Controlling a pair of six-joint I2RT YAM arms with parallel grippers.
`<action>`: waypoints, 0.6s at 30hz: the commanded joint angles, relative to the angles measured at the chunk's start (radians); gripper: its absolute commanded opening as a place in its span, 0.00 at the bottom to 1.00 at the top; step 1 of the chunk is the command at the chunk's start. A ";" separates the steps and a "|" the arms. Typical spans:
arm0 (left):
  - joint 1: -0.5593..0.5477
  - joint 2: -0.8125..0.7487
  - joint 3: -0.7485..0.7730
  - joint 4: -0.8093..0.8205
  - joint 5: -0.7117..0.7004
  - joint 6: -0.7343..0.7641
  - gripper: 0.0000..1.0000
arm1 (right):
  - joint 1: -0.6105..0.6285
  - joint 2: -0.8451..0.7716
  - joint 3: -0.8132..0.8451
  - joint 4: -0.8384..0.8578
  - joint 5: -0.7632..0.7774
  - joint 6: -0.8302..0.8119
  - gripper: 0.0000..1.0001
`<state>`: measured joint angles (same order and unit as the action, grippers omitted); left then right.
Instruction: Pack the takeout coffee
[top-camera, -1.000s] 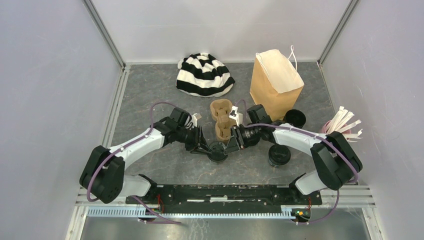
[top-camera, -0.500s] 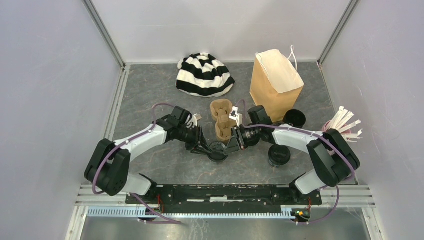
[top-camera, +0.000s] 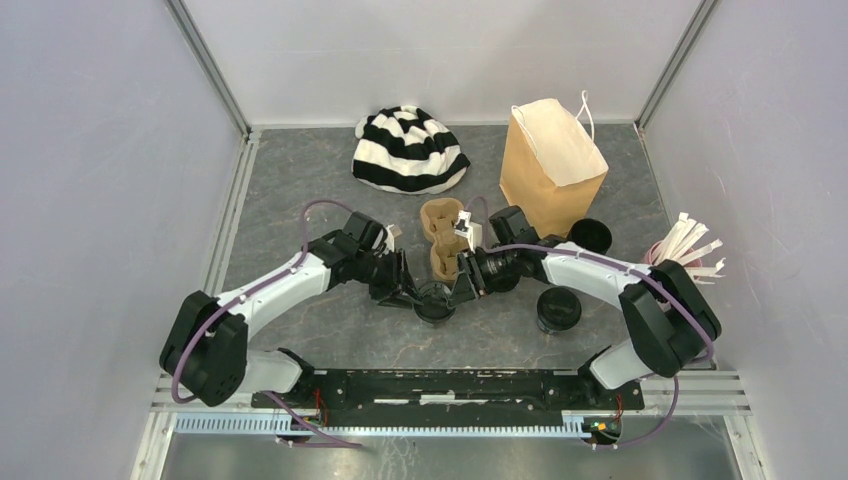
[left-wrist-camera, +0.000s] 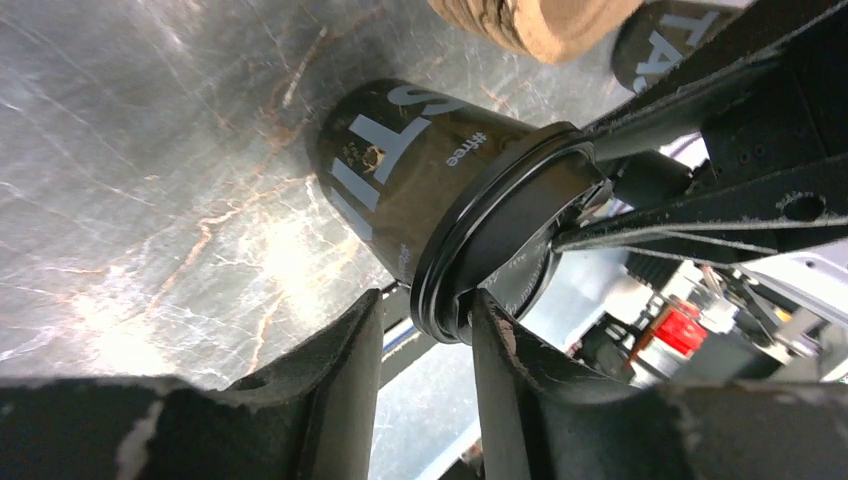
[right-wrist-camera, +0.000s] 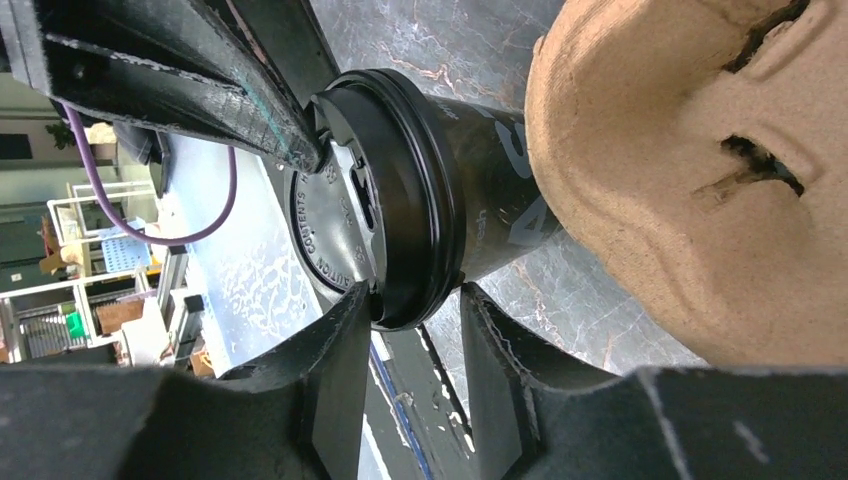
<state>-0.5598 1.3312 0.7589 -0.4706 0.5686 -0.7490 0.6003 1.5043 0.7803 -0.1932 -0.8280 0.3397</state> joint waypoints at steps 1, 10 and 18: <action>-0.002 -0.009 0.073 -0.070 -0.192 0.085 0.47 | 0.005 -0.014 0.030 -0.128 0.148 -0.036 0.44; -0.002 0.055 0.135 -0.067 -0.168 0.114 0.57 | -0.004 -0.034 0.065 -0.105 0.105 0.006 0.62; -0.002 0.088 0.172 -0.038 -0.134 0.138 0.73 | -0.023 -0.036 0.101 -0.050 0.047 0.063 0.73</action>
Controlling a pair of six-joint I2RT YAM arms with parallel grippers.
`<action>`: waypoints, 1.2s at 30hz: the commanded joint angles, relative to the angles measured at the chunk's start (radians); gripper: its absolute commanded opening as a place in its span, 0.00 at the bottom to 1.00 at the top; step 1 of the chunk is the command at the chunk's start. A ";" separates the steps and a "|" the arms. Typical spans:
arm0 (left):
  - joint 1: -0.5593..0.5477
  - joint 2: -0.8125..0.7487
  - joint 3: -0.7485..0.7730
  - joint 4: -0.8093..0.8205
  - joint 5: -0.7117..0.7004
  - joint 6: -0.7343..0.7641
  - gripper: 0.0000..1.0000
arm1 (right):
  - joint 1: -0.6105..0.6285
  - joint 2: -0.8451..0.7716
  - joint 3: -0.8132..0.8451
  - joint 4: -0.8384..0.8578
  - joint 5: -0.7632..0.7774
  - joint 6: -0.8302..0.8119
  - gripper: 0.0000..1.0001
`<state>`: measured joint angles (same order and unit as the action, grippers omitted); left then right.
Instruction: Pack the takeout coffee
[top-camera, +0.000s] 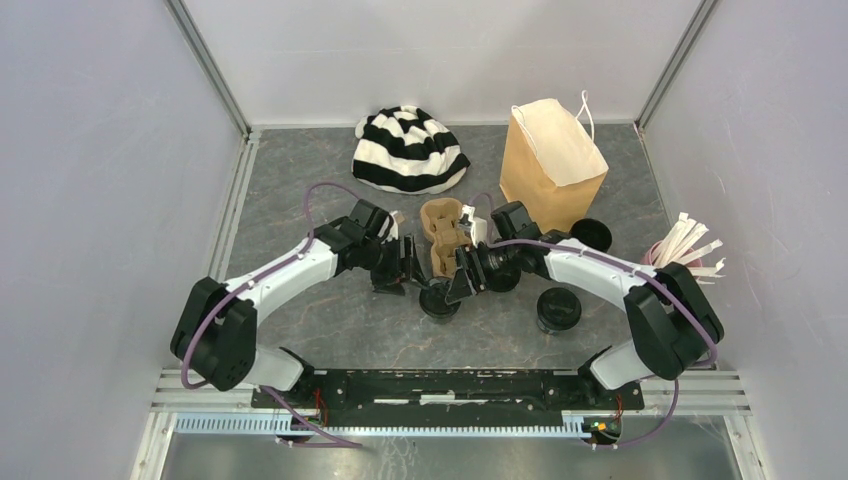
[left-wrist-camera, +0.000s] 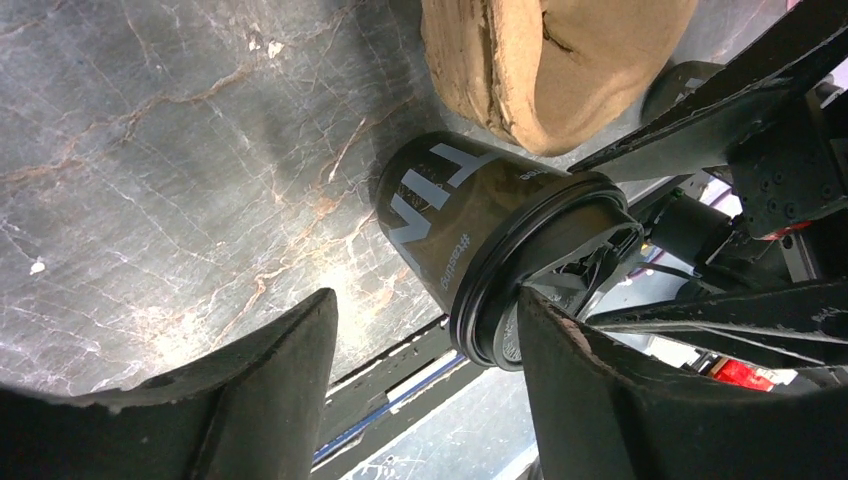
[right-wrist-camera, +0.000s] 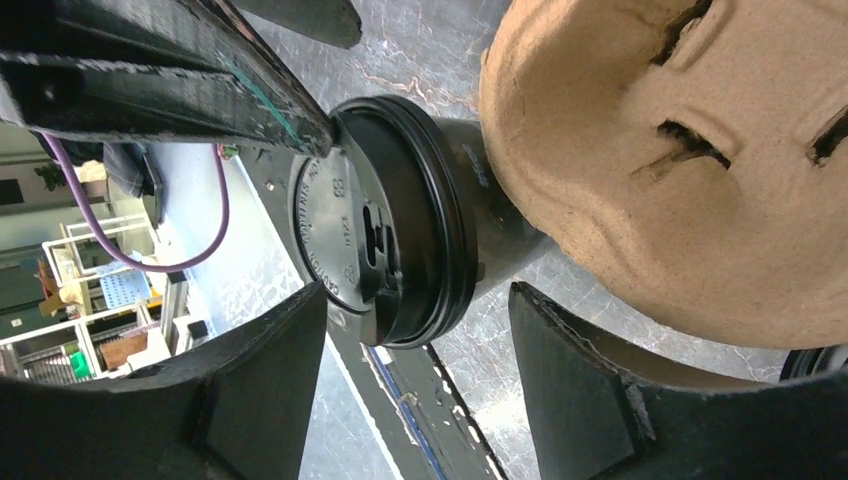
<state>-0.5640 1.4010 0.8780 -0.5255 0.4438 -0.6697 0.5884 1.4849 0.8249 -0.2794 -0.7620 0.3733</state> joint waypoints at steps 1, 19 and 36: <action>0.003 0.018 0.061 0.016 -0.010 0.059 0.75 | -0.017 -0.018 0.061 0.034 -0.017 0.029 0.74; -0.004 -0.109 -0.085 0.101 0.164 -0.044 0.68 | -0.108 0.064 0.041 0.102 -0.182 -0.034 0.62; -0.004 -0.034 -0.185 0.121 0.064 -0.086 0.48 | -0.121 0.105 -0.082 0.174 -0.134 -0.013 0.43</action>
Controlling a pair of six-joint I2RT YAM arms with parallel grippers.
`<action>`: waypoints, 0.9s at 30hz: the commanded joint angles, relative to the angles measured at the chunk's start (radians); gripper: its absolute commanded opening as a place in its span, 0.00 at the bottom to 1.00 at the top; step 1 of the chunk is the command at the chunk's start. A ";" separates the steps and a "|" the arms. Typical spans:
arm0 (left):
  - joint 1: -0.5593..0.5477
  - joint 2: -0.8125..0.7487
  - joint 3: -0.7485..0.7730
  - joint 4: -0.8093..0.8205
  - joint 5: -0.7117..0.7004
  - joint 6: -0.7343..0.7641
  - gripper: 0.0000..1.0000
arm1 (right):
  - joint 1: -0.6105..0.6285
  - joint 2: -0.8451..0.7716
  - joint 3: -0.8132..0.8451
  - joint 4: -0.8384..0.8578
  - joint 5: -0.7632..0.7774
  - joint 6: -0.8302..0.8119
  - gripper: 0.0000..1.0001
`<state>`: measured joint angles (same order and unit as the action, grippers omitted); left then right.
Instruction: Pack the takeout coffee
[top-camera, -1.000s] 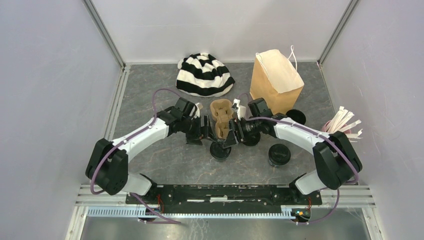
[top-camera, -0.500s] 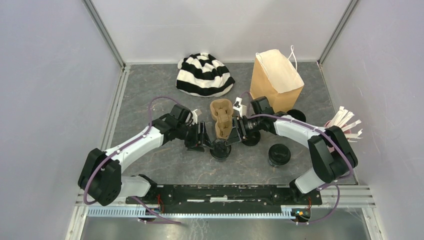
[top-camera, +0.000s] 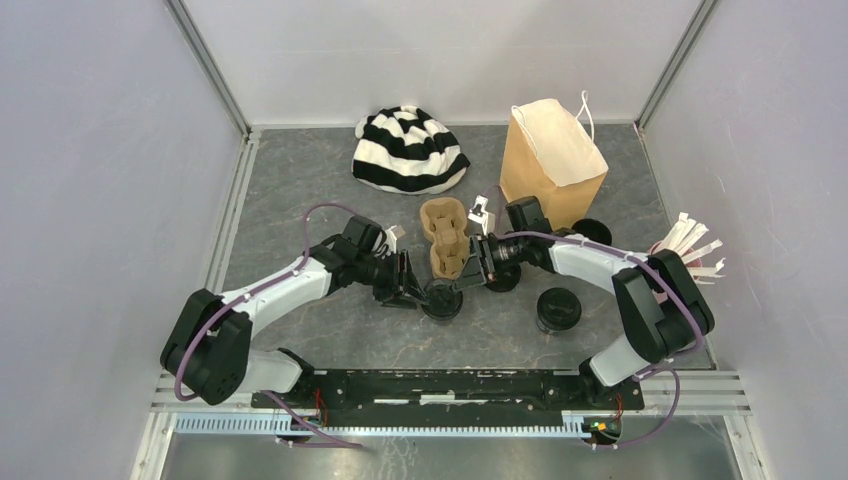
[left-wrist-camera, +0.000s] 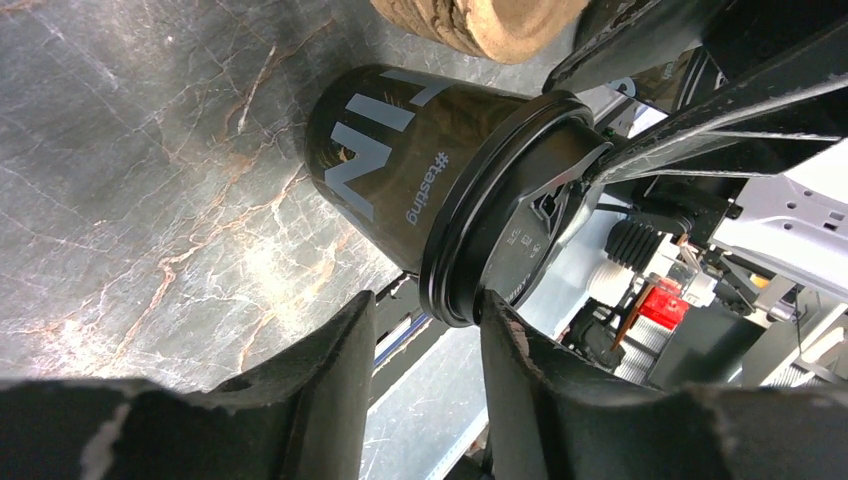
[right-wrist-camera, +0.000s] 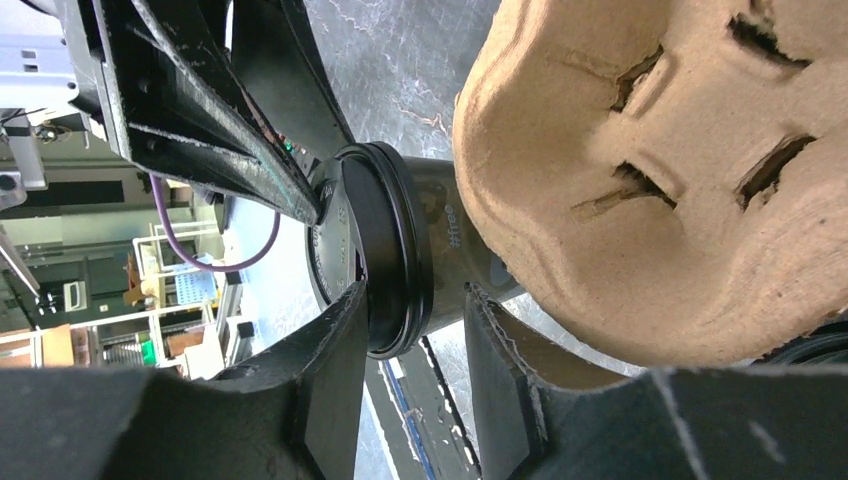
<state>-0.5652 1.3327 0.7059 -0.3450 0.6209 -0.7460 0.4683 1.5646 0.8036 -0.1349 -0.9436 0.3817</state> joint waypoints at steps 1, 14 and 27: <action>-0.003 0.035 -0.018 -0.073 -0.135 -0.013 0.47 | -0.001 0.030 -0.076 0.036 0.063 -0.021 0.42; 0.005 -0.060 0.059 -0.049 -0.126 0.025 0.65 | 0.000 -0.036 -0.108 0.061 -0.010 0.043 0.50; 0.006 -0.078 0.064 -0.075 -0.113 -0.023 0.52 | -0.074 -0.136 -0.085 -0.023 -0.045 0.019 0.66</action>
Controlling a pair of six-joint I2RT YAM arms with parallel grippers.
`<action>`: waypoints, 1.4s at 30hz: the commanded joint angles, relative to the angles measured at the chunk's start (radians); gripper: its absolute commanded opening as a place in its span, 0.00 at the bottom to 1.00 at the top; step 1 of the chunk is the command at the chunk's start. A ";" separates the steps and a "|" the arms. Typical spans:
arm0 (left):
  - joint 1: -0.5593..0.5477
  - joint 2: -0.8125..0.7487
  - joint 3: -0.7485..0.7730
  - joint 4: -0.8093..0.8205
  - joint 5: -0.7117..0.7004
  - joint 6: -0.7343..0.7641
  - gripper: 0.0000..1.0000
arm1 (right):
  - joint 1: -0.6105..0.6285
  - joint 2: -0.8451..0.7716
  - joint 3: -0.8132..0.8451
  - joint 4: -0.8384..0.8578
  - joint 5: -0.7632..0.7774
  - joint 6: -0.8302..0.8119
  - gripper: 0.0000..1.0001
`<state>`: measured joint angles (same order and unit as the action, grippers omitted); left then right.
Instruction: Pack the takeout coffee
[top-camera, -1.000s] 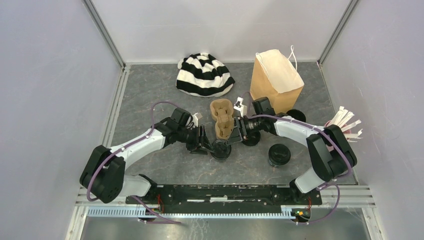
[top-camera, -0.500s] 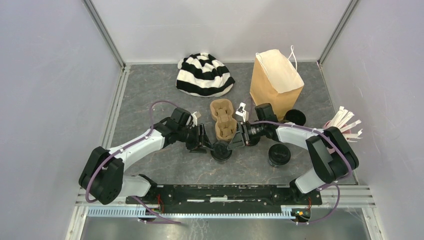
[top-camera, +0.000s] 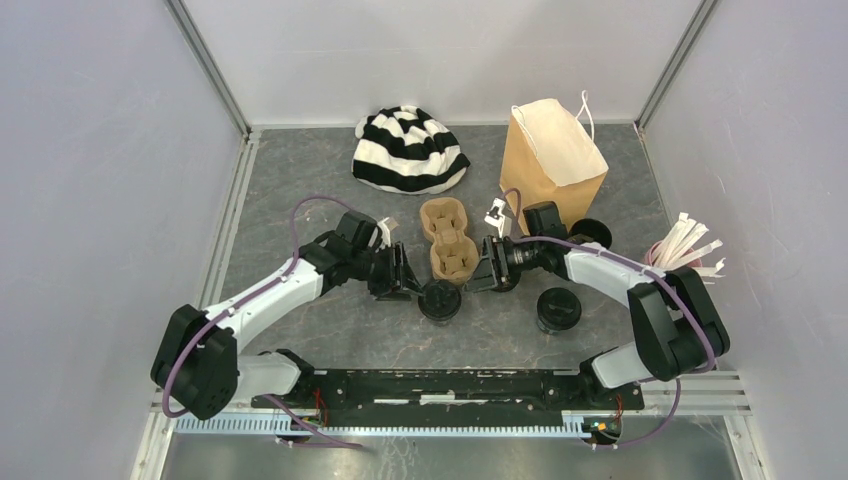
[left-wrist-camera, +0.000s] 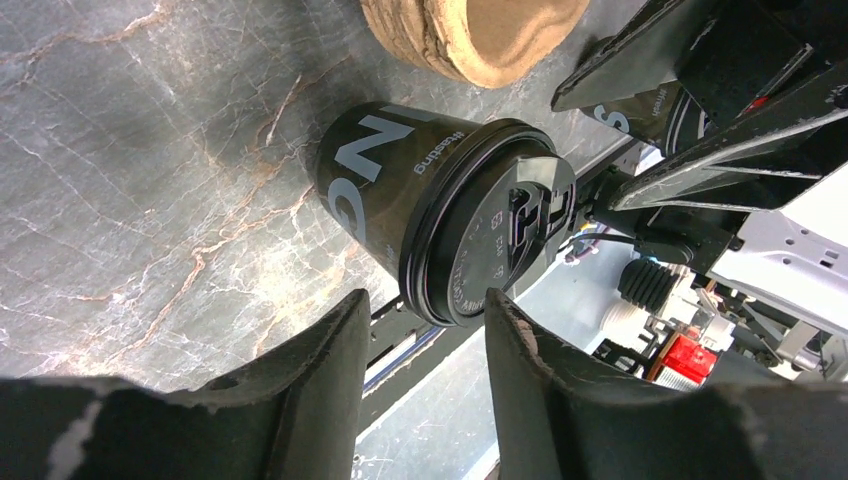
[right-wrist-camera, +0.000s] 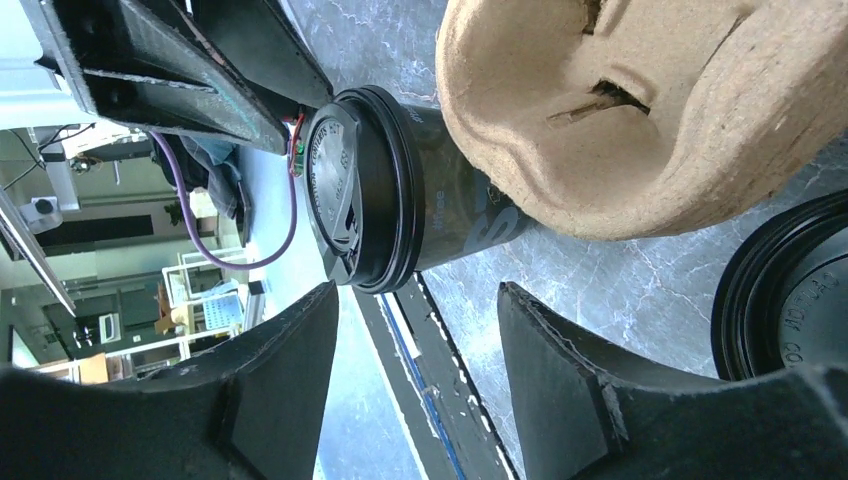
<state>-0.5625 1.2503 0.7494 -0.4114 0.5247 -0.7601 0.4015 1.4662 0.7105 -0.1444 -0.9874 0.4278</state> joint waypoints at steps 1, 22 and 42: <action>0.004 0.005 0.019 -0.010 -0.021 -0.011 0.50 | -0.007 -0.038 0.003 -0.011 0.002 -0.026 0.66; 0.005 -0.007 -0.016 0.021 -0.044 -0.059 0.36 | 0.018 0.029 -0.030 0.058 -0.013 0.007 0.37; 0.000 -0.014 -0.027 0.032 0.078 -0.042 0.63 | -0.013 -0.061 0.016 -0.175 0.084 -0.139 0.53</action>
<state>-0.5617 1.2491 0.7368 -0.4110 0.5552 -0.7948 0.4072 1.4624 0.6937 -0.2897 -0.9100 0.3321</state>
